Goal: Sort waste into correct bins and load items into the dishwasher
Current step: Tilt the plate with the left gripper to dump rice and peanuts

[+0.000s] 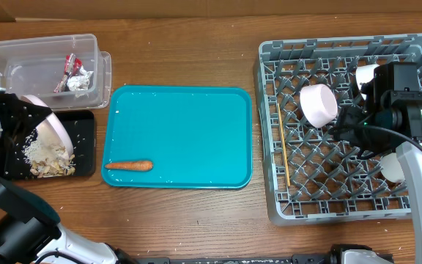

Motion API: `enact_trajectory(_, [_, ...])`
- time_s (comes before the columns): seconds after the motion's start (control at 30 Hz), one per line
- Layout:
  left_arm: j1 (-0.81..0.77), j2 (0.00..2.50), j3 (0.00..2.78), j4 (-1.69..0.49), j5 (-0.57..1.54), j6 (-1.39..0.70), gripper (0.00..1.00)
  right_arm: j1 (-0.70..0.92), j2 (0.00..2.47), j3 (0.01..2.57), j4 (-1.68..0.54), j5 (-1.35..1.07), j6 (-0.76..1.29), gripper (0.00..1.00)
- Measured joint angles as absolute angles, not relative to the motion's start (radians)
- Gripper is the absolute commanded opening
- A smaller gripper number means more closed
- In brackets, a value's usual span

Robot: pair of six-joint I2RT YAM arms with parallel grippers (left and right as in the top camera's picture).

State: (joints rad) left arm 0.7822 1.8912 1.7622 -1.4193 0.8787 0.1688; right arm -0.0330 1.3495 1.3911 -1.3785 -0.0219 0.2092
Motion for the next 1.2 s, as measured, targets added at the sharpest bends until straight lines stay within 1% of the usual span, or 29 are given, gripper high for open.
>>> enact_trajectory(0.4, [0.852,1.891,1.619,-1.338,1.061,0.18,0.04,-0.033,1.349,1.391,-1.38,-0.022,0.209,0.61])
enact_trajectory(0.7, [0.858,1.892,1.607,-1.374,1.174,0.236,0.04,-0.033,1.349,1.391,-1.379,-0.022,0.209,0.61])
enact_trajectory(1.2, [0.839,1.866,1.604,-1.433,1.183,0.289,0.04,-0.033,1.349,1.391,-1.378,-0.022,0.209,0.61])
